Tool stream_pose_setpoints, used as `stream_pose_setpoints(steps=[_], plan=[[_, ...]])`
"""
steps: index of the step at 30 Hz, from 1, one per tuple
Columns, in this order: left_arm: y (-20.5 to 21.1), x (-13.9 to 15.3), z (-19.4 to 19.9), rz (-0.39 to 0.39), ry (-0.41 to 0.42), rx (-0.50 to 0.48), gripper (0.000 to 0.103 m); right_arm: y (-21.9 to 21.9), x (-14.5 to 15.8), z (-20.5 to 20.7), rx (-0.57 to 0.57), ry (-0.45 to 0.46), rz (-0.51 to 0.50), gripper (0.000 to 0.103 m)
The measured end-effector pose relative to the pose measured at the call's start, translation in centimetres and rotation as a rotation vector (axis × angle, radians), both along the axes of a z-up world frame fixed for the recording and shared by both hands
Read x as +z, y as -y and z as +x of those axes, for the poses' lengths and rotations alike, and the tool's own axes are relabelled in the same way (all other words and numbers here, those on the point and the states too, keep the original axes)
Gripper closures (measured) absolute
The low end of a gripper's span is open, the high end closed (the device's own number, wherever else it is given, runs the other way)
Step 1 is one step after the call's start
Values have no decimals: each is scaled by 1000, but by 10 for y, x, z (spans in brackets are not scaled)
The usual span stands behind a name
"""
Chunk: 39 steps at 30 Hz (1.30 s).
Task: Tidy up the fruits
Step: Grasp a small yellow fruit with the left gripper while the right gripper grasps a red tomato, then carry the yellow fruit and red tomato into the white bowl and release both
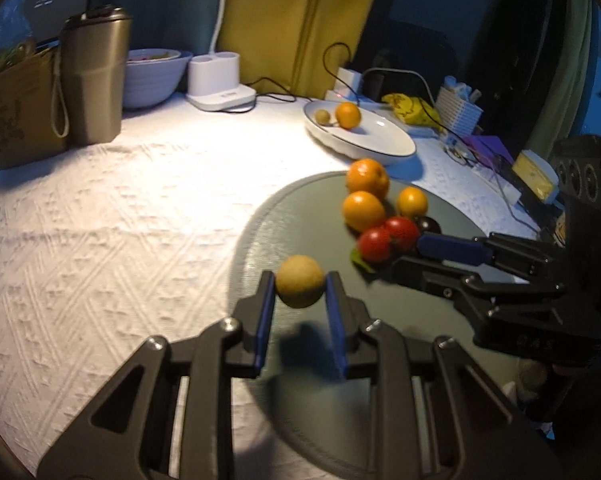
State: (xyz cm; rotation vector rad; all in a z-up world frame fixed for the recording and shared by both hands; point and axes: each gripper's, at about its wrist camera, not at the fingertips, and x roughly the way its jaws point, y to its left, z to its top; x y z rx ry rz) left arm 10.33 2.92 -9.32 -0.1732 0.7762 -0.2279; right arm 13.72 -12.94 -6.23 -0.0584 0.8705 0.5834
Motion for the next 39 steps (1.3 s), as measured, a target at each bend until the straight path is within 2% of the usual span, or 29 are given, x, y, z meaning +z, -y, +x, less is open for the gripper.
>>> stream_pose_setpoints(steps=[6,20,24,31,39], plan=[[-8,-2,2,-15,0,-4,77,-11,-5,9,-4,-39,-33,59],[-15,4,9,-27,16,-23,77,-19,-18,33,-73,-93,-71,60],[-15,7,9,-27,23,-27,77,-22,-20,36,-69,-102,-84,73],[-13,13,12,-14,33,-24,77,-22,-14,32,-58,-81,-71,73],[1,24,23,10,51,-38,77,-9,11,30,-57,-28,-36,73]])
